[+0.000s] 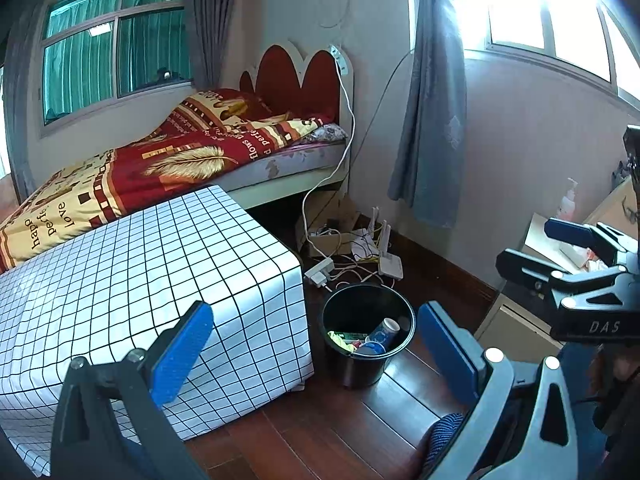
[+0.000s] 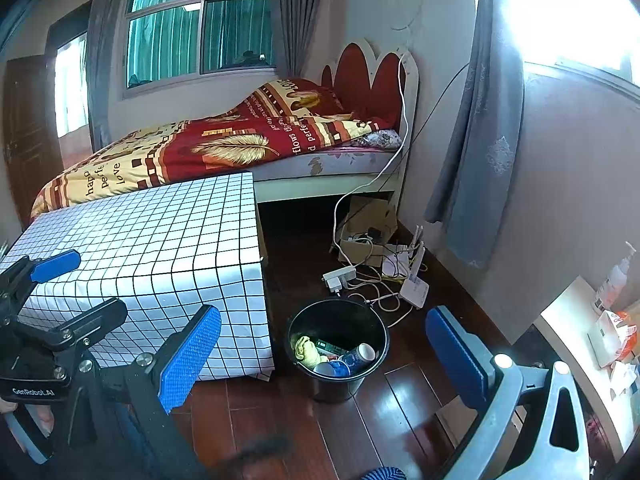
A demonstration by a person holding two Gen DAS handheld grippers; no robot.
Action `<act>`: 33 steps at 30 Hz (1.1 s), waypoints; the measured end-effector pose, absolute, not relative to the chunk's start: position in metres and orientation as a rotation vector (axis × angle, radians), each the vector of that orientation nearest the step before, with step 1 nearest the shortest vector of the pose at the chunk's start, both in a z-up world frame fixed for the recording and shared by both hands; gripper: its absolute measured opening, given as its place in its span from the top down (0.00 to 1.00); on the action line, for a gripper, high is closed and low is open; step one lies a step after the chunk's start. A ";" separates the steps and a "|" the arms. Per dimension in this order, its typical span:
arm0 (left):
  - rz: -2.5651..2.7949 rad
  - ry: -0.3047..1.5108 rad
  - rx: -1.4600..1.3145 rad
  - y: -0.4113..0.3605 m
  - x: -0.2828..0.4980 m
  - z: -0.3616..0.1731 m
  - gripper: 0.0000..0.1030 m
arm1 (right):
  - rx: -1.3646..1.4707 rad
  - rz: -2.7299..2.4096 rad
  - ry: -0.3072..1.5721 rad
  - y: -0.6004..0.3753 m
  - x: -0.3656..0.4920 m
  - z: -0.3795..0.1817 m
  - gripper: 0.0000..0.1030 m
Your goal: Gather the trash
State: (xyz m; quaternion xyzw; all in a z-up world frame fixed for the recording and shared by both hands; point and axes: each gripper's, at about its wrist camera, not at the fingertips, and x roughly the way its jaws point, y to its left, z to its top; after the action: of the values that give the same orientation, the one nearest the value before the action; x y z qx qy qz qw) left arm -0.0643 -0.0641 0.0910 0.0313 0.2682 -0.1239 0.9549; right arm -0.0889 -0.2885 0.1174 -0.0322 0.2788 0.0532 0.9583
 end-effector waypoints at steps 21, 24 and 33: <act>-0.259 0.549 0.070 -0.071 -0.061 0.094 0.00 | -0.061 0.092 0.569 -0.292 -0.089 0.118 0.00; -0.261 0.554 0.070 -0.073 -0.061 0.093 0.00 | -0.061 0.091 0.568 -0.292 -0.089 0.118 0.00; -0.268 0.560 0.073 -0.075 -0.060 0.091 0.00 | -0.057 0.090 0.572 -0.294 -0.088 0.117 0.00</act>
State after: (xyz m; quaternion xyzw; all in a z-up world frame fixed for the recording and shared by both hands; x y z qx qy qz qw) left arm -0.0603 -0.0746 0.0907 0.0360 0.2756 -0.1319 0.9515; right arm -0.0879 -0.2938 0.1166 -0.0281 0.2822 0.0445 0.9579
